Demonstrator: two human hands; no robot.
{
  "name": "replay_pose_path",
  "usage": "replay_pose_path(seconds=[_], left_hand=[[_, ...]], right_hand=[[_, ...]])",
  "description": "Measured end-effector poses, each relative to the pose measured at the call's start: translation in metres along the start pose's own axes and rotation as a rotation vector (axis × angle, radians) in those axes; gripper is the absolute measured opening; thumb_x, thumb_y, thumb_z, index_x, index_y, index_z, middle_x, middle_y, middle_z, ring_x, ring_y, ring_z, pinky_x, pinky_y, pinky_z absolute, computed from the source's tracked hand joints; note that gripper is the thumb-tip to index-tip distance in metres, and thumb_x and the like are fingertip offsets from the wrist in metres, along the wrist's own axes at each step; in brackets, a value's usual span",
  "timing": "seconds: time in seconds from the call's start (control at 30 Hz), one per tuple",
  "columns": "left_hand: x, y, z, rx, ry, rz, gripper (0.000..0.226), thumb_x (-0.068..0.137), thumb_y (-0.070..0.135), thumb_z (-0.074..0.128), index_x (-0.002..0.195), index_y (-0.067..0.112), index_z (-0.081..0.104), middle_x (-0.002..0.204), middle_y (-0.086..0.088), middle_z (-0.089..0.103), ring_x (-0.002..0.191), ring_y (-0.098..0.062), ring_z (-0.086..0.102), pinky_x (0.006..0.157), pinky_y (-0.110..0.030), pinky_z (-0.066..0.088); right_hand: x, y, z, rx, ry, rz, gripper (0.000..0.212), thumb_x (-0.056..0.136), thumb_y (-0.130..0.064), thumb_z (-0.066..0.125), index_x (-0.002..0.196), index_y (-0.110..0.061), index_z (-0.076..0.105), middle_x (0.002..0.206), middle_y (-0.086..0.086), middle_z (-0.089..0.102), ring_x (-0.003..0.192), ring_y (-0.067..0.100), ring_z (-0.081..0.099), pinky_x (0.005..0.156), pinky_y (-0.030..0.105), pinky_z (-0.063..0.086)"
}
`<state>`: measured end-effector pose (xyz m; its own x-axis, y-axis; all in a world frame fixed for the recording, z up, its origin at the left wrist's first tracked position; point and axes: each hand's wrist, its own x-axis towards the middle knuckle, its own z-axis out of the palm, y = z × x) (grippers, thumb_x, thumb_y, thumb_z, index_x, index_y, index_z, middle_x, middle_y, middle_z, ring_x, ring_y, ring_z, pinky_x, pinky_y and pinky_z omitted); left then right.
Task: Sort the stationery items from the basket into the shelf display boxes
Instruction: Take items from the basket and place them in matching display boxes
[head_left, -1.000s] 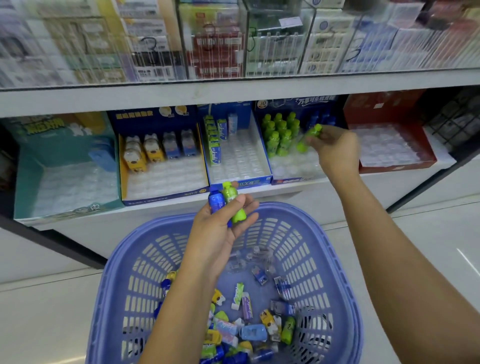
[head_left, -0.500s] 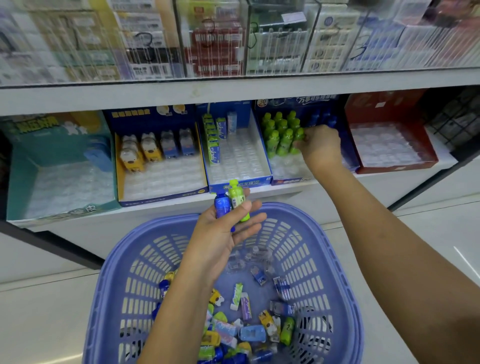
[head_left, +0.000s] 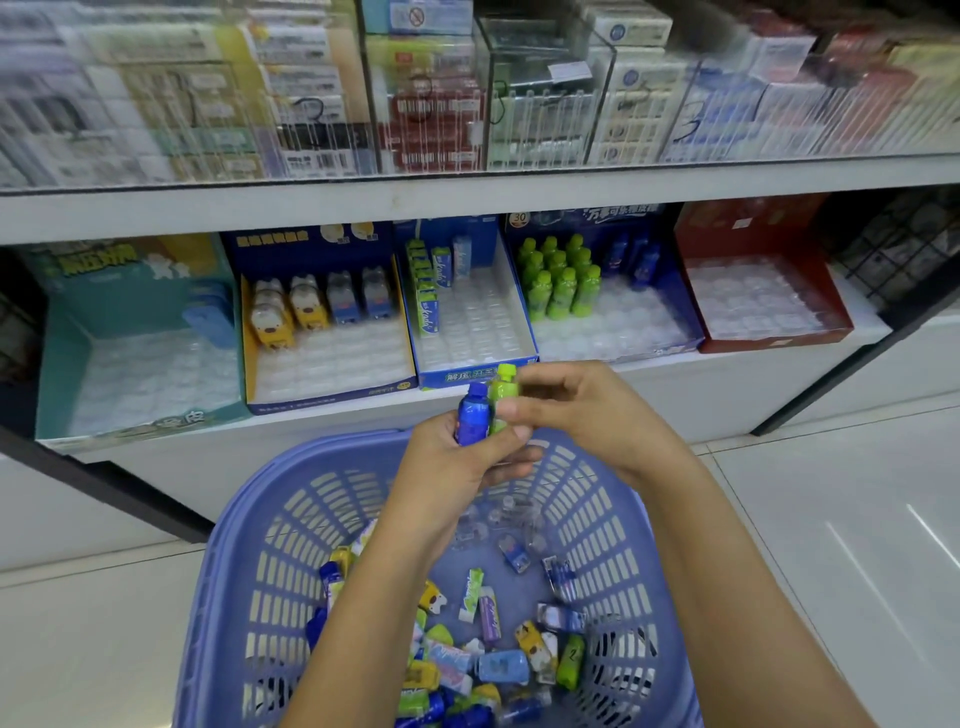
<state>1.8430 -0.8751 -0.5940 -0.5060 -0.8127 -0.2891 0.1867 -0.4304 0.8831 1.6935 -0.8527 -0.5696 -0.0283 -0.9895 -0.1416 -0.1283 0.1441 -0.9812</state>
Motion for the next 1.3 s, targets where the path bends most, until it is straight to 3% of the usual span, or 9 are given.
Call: replay_pose_path(seconds=[0.17,0.27,0.4,0.67,0.83,1.0,1.1,1.2,1.3], left_hand=[[-0.002,0.0,-0.005,0.104,0.139,-0.034,0.02,0.088,0.032,0.063,0.09,0.014,0.071,0.063,0.003,0.066,0.045,-0.006,0.05,0.043,-0.017,0.042],[0.0,0.003,-0.009,0.112,0.165,-0.036,0.033,0.087,0.046,0.058,0.083,0.015,0.067,0.052,0.008,0.044,0.042,-0.006,0.035,0.038,-0.016,0.03],[0.003,0.004,-0.012,0.078,0.156,-0.042,0.046,0.086,0.057,0.05,0.085,0.012,0.06,0.052,0.006,0.045,0.041,-0.007,0.033,0.037,-0.017,0.027],[0.014,0.002,-0.014,-0.228,0.088,-0.104,0.042,0.1,0.03,0.024,0.085,0.006,0.054,0.056,-0.003,0.05,0.04,-0.011,0.037,0.034,-0.017,0.025],[0.014,-0.002,-0.009,-0.26,0.076,-0.058,0.036,0.099,0.017,0.029,0.099,0.001,0.06,0.07,-0.004,0.052,0.048,-0.011,0.042,0.04,-0.02,0.031],[0.014,-0.009,-0.001,0.033,0.114,0.082,0.019,0.097,0.011,0.049,0.108,0.016,0.063,0.087,0.001,0.063,0.075,-0.01,0.062,0.062,-0.018,0.051],[0.017,-0.01,0.009,0.219,0.118,0.21,0.017,0.094,0.015,0.056,0.107,0.024,0.062,0.093,0.007,0.068,0.085,-0.002,0.065,0.073,-0.015,0.052],[0.025,-0.004,0.025,0.317,0.119,0.331,0.019,0.09,0.015,0.063,0.103,0.029,0.061,0.099,0.009,0.069,0.091,-0.004,0.066,0.079,-0.016,0.051],[0.038,0.003,0.044,0.343,0.107,0.403,0.022,0.086,0.012,0.068,0.104,0.023,0.061,0.102,0.003,0.069,0.094,-0.01,0.067,0.081,-0.022,0.053]], right_hand=[[0.032,0.012,-0.031,-0.045,0.535,-0.077,0.015,0.081,-0.012,0.071,0.091,0.0,0.068,0.081,0.006,0.066,0.076,0.013,0.06,0.082,0.03,0.049],[0.058,0.017,-0.047,-0.295,0.723,-0.099,0.032,0.079,-0.013,0.074,0.106,-0.003,0.062,0.085,0.003,0.064,0.079,0.012,0.06,0.073,0.014,0.049],[0.081,0.026,-0.052,-0.407,0.703,-0.171,0.032,0.078,-0.01,0.075,0.104,-0.001,0.058,0.08,0.002,0.059,0.072,0.011,0.055,0.059,0.004,0.042],[0.097,0.041,-0.048,-0.614,0.623,-0.129,0.029,0.078,-0.006,0.073,0.102,-0.002,0.056,0.078,0.0,0.056,0.073,0.017,0.055,0.074,0.03,0.048],[0.099,0.034,-0.051,-0.557,0.604,-0.049,0.029,0.073,-0.005,0.077,0.095,-0.001,0.06,0.079,0.007,0.06,0.073,0.019,0.058,0.079,0.038,0.053],[0.074,0.012,-0.055,-0.565,0.603,-0.034,0.028,0.073,-0.02,0.079,0.093,-0.009,0.064,0.083,0.004,0.061,0.073,0.019,0.059,0.066,0.027,0.047],[0.04,-0.002,-0.045,-0.246,0.441,-0.016,0.02,0.077,-0.031,0.075,0.083,-0.014,0.067,0.07,-0.002,0.066,0.06,0.012,0.063,0.06,0.025,0.051],[0.013,-0.009,-0.035,-0.054,0.254,-0.046,0.006,0.079,-0.021,0.074,0.083,-0.017,0.071,0.068,-0.002,0.07,0.06,0.006,0.063,0.058,0.016,0.05],[0.002,-0.014,-0.039,0.003,0.35,-0.114,0.012,0.079,-0.012,0.073,0.09,-0.011,0.07,0.075,0.001,0.07,0.062,0.006,0.065,0.061,0.015,0.051]])
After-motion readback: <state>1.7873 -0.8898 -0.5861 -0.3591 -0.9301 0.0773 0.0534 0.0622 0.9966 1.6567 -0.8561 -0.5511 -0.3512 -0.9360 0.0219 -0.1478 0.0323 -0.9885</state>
